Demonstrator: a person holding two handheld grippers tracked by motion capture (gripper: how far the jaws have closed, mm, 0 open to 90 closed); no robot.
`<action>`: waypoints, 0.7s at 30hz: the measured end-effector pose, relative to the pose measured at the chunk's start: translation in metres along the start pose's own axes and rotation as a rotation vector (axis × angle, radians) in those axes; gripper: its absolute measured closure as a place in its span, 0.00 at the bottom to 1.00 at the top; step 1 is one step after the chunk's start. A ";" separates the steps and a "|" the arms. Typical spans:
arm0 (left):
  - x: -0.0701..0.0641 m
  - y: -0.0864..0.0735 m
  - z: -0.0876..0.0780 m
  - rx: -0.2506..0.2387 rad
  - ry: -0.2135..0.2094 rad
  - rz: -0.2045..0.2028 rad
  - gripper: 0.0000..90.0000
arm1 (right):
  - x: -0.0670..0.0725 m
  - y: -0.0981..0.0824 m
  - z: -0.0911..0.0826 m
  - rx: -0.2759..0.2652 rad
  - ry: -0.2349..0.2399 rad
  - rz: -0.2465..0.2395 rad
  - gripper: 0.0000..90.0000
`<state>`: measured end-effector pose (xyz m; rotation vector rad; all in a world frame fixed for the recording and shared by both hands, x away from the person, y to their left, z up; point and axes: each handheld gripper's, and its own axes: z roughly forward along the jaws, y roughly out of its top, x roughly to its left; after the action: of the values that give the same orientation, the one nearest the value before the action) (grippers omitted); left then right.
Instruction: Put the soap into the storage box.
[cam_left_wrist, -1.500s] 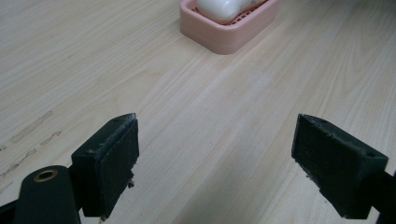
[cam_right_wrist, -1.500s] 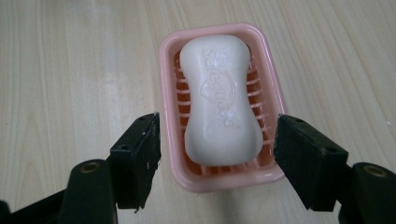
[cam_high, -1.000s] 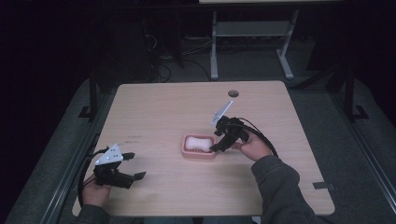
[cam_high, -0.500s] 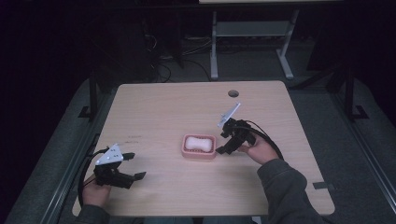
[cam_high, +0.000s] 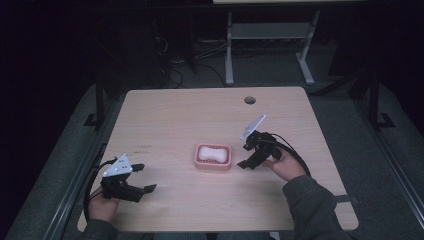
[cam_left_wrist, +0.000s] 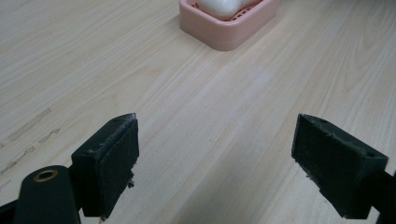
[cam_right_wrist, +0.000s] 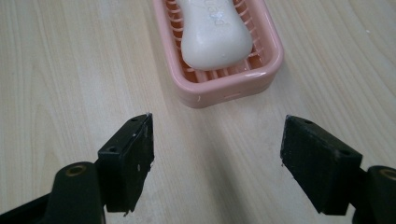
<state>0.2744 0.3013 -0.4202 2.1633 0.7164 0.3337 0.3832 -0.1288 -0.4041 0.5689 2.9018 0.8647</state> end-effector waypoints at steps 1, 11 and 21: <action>0.000 0.000 0.000 0.001 0.000 -0.002 0.16 | 0.000 -0.002 -0.001 -0.005 -0.004 0.001 0.28; 0.000 0.000 0.000 0.000 0.001 0.006 0.16 | 0.002 -0.019 -0.007 -0.016 -0.016 0.032 0.27; 0.000 0.000 0.001 0.004 -0.001 0.010 0.16 | 0.004 -0.038 -0.011 -0.014 -0.025 0.068 0.27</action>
<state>0.2748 0.3007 -0.4210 2.1712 0.7066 0.3362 0.3653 -0.1625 -0.4152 0.6754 2.8673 0.8780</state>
